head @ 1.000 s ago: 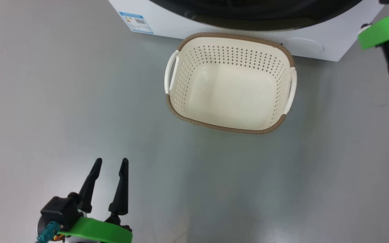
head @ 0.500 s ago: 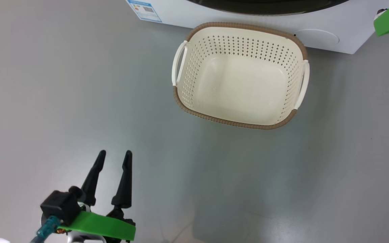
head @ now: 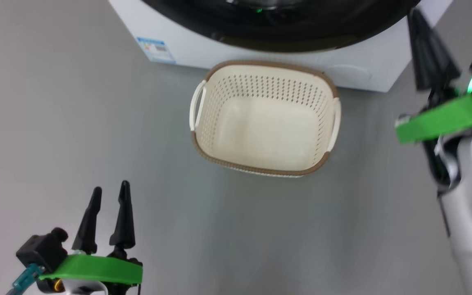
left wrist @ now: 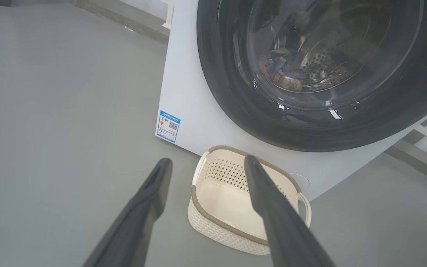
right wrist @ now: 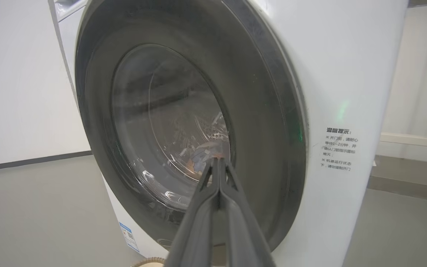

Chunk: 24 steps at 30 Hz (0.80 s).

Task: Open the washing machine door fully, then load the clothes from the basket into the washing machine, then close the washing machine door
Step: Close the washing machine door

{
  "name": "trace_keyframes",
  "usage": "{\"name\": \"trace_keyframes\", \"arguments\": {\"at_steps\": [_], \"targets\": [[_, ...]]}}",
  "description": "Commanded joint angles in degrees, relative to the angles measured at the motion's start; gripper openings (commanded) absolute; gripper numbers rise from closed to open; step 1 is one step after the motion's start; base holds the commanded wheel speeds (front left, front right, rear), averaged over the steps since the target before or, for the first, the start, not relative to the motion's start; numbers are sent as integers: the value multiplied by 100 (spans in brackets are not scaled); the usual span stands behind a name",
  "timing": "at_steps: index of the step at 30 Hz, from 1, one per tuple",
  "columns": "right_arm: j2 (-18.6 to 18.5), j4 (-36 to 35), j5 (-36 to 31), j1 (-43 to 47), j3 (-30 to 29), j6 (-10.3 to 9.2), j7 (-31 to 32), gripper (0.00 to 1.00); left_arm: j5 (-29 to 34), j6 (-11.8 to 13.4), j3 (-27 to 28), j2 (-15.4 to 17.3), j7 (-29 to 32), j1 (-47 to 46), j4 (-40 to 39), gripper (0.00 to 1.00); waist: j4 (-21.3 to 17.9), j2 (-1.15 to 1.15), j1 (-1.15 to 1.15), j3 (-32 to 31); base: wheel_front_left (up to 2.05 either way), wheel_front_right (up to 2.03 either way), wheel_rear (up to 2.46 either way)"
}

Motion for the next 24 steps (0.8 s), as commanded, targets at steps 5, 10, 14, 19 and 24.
{"name": "trace_keyframes", "arguments": {"at_steps": [5, 10, 14, 19, 24], "targets": [[266, -575, 14, 1329, 94, -33, -1, 100, 468, -14, 458, 105, -37, 161, 160, 100, -736, 0, 0, -990, 0, 0, 0], [328, -815, 64, 2307, -11, -33, -1, 100, 950, 77, 708, 105, -37, 457, 342, 100, -997, 0, 0, -1609, 0, 0, 0], [392, -1060, 27, 2924, -158, -33, -1, 100, 1177, 124, 767, 105, -37, 739, 404, 100, -1217, 0, 0, -1951, 0, 0, 0], [484, -1264, 39, 3447, -282, -33, -1, 100, 1373, 112, 745, 105, -37, 926, 403, 100, -1353, 0, 0, -2210, 0, 0, 0], [566, -1419, -10, 3883, -252, -33, -1, 100, 1398, 71, 729, 105, -37, 1043, 315, 100, -1495, 0, 0, -2348, 0, 0, 0]]}}
